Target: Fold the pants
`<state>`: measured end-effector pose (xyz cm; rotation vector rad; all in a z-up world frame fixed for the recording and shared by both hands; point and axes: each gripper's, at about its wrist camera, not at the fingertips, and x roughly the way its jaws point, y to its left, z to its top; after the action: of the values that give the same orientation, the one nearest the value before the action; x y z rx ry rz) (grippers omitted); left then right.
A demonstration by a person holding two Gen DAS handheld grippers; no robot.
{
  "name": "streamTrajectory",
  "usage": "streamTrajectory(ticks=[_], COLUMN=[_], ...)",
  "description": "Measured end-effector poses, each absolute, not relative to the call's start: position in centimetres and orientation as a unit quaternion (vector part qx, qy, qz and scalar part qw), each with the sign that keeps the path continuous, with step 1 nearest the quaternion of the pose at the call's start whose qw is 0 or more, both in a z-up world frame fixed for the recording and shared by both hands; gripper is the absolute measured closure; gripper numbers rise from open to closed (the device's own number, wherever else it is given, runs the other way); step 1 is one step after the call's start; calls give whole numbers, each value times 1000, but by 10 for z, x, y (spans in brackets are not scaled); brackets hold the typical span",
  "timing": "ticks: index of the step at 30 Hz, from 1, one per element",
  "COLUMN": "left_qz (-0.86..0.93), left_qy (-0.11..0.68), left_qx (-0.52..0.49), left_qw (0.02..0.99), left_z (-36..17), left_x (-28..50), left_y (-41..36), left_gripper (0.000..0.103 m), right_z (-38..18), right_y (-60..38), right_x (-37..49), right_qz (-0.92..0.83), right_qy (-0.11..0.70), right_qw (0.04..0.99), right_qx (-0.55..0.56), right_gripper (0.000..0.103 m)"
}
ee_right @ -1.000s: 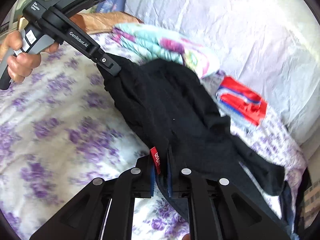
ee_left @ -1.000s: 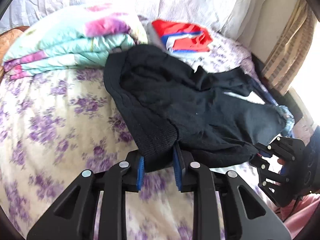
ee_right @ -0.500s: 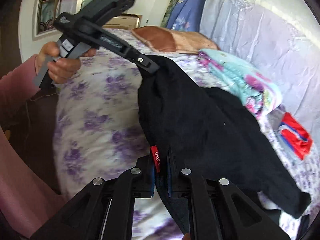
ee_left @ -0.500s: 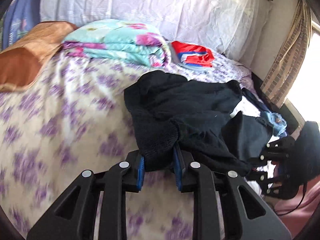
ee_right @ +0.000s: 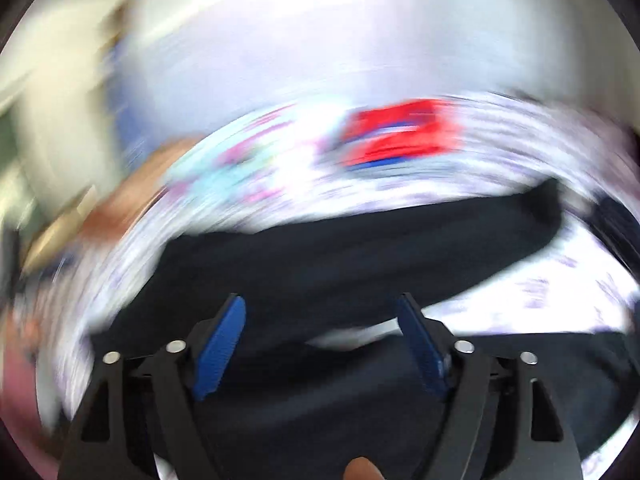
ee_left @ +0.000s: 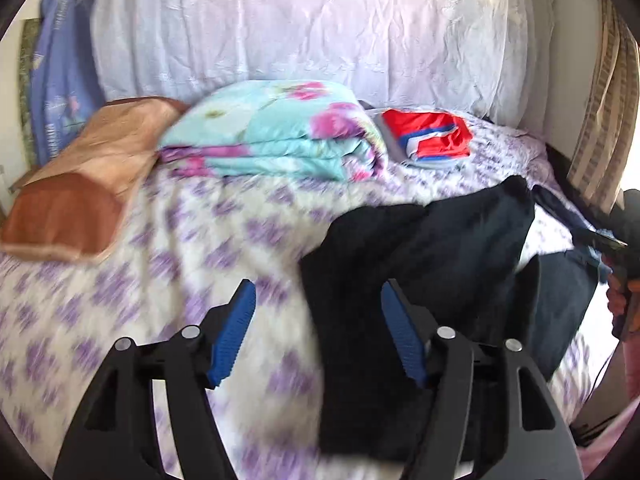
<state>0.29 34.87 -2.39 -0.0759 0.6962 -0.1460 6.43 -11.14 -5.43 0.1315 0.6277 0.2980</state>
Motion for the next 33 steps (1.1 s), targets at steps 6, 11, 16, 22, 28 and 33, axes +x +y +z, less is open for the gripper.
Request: streamTrajectory(ticks=[6,11,16,22,28,33], left_qz=[-91,-85,-125,-125,-89,-63], left_qy=[413,473,504,487,432,397], left_qx=[-49,-38,1,-42,-14,-43], left_qw=[905,876,854,863,898,914], left_z=[-55,-96,-125,-124,-93,-76], left_x=[126,194,200,198,186,184], left_y=[312,304,283,282,279,292], left_gripper=[39,39,51,94,96,96], right_z=[-69,-113,-151,-160,-112,-96], right_y=[-251,-314,-329,-317,-318,-320], right_x=[165,216,260,289,248,198], right_qz=[0,-62,-52,-75,-95,-107], right_qy=[318,341,361,366,307,280], right_qw=[931,906,887,900,927,941], right_qx=[180,242,282,225,195,159], right_gripper=[19,19,19,92,95,95])
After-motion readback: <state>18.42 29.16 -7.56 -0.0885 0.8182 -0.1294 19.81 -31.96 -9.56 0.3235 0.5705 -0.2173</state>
